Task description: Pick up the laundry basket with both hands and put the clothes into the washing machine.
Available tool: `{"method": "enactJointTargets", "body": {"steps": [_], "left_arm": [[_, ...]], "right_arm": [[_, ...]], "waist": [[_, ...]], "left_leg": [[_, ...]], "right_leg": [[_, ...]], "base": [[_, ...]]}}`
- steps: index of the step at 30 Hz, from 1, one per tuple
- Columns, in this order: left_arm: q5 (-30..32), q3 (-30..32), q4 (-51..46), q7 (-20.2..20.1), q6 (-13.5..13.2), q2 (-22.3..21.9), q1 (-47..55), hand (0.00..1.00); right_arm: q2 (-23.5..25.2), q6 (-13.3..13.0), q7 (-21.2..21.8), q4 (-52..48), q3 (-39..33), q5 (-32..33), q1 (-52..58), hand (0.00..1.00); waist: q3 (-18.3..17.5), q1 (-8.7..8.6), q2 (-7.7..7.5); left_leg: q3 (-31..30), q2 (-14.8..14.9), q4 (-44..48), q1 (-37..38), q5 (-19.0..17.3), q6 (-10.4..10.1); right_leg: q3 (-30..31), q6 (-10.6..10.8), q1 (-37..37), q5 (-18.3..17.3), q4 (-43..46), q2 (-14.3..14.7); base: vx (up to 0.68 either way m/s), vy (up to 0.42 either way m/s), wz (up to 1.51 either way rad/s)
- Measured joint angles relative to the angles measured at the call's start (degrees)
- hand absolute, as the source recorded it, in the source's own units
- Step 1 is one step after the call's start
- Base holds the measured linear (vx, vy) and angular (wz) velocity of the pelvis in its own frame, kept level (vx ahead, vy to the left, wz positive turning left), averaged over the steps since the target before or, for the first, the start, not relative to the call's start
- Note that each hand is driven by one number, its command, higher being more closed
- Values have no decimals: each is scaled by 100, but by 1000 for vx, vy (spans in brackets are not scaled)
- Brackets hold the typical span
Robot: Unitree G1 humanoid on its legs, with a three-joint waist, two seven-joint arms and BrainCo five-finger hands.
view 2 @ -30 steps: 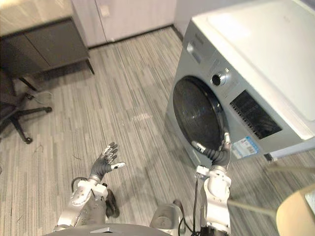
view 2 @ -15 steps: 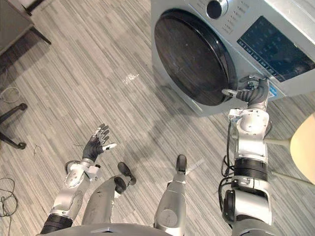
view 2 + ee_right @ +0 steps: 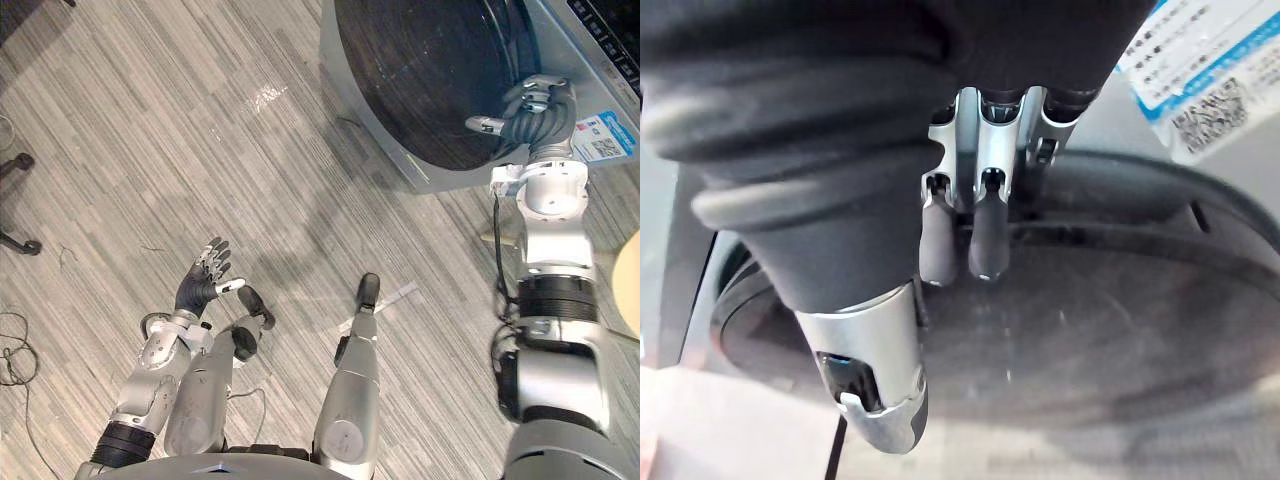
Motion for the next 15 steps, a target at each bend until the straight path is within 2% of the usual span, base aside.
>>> {"method": "enactJointTargets", "body": {"steps": [1,2,4,6,8,10,12,13,15], "left_arm": [[38,-2,0,-38,1,23,-7,0],[188,2,2,-203,3,48,-46,0],[195,4,3,-243,3,68,-52,0],[198,2,8,-325,4,172,-76,0],[200,7,9,-334,3,199,-113,0],[219,30,10,-335,6,200,-218,0],[220,120,9,-330,5,211,-296,0],[219,222,7,-328,5,254,-304,0],[203,373,2,-318,2,322,-317,0]], "right_arm": [[-120,9,266,-61,179,218,88,0],[-354,67,790,-145,508,813,216,0],[-516,160,1071,-308,767,1043,307,0],[-661,269,1537,-648,1259,1389,443,0],[-648,370,1857,-892,1670,1713,428,0],[-626,655,2305,-1050,2330,2136,531,0],[-410,912,2506,-1052,2632,2415,845,0],[-213,1007,2615,-1060,2702,2554,1104,0],[-98,1009,2640,-1075,2696,2566,1511,0]], "waist": [[12,-5,-21],[55,-8,-93],[67,-1,-119],[72,8,-132],[71,85,-133],[82,266,-151],[86,372,-150],[86,361,-151],[87,328,-153]], "left_leg": [[-9,0,-45,2,36,-4],[-42,-6,-224,2,219,-26],[-79,-8,-342,3,329,-48],[-153,7,-534,8,519,-103],[-172,18,-700,35,598,-131],[-189,-8,-918,49,698,-174],[-278,-54,-1091,36,839,-216],[-346,-61,-1229,52,965,-229],[-433,-108,-1471,134,1135,-232]], "right_leg": [[-40,0,-7,0,-1,10],[-121,-1,-23,1,-29,37],[-136,-2,-20,2,-70,73],[-222,-65,-15,51,-144,160],[-234,-67,-18,49,-211,224],[-260,-110,10,-19,-373,263],[-304,-134,13,-121,-408,294],[-380,-163,34,-141,-407,327],[-449,-217,75,-174,-405,340]], "base": [[-72,-11,9],[-61,-19,10],[-61,-28,9],[-98,-43,6],[-103,-43,0],[-113,-49,6],[-120,-50,21],[-130,-48,25],[-98,-22,20]]}}
